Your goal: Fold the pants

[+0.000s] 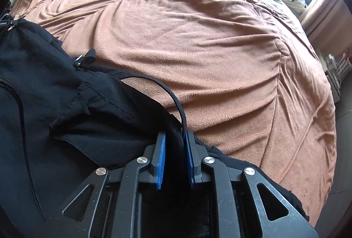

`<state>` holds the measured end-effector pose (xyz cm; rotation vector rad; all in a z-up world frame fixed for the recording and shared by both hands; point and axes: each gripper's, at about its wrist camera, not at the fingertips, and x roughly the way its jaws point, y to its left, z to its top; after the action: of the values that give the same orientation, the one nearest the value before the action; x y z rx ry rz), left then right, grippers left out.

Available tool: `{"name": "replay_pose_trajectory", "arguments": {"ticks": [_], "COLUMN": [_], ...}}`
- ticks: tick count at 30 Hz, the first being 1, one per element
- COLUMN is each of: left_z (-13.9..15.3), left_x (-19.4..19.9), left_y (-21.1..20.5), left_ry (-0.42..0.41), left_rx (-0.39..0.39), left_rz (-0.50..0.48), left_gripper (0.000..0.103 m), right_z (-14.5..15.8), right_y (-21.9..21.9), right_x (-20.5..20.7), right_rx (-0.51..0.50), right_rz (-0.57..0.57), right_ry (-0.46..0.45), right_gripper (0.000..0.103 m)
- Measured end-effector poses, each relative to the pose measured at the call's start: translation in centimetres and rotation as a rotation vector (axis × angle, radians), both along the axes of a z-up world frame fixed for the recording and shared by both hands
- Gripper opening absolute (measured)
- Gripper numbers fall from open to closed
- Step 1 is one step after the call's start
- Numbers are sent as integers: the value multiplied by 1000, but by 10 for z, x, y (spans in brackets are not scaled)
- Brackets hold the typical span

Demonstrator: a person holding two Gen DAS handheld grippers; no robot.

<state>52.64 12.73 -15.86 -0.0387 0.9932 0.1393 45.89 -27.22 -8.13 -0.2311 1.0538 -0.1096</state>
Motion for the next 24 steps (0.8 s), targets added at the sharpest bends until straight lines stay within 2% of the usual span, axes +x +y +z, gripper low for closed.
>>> {"name": "replay_pose_trajectory", "arguments": {"ticks": [2,4,5,12,20,24], "left_z": [10,19,23,49,55,54], "left_x": [-11,-21,-26,-79,-143,-166], "left_y": [5,8,11,23,33,38], "left_ry": [-31,-39,-38,-85,-97,-101], "left_rx": [-22,-21,-24,-51,-59,-102], "left_rz": [-1,-6,-2,-3,-4,2], "left_gripper": [60,61,61,61,61,61], "right_z": [11,24,29,48,60,59], "right_y": [-2,-1,0,13,32,39], "right_x": [-9,-24,-32,-91,-177,-209], "right_rx": [52,80,75,62,152,198], "right_rz": [-14,-14,-18,-81,-150,-167], "right_ry": [-18,-55,-69,-104,-171,-189], "right_gripper": [35,58,61,63,63,63]}}
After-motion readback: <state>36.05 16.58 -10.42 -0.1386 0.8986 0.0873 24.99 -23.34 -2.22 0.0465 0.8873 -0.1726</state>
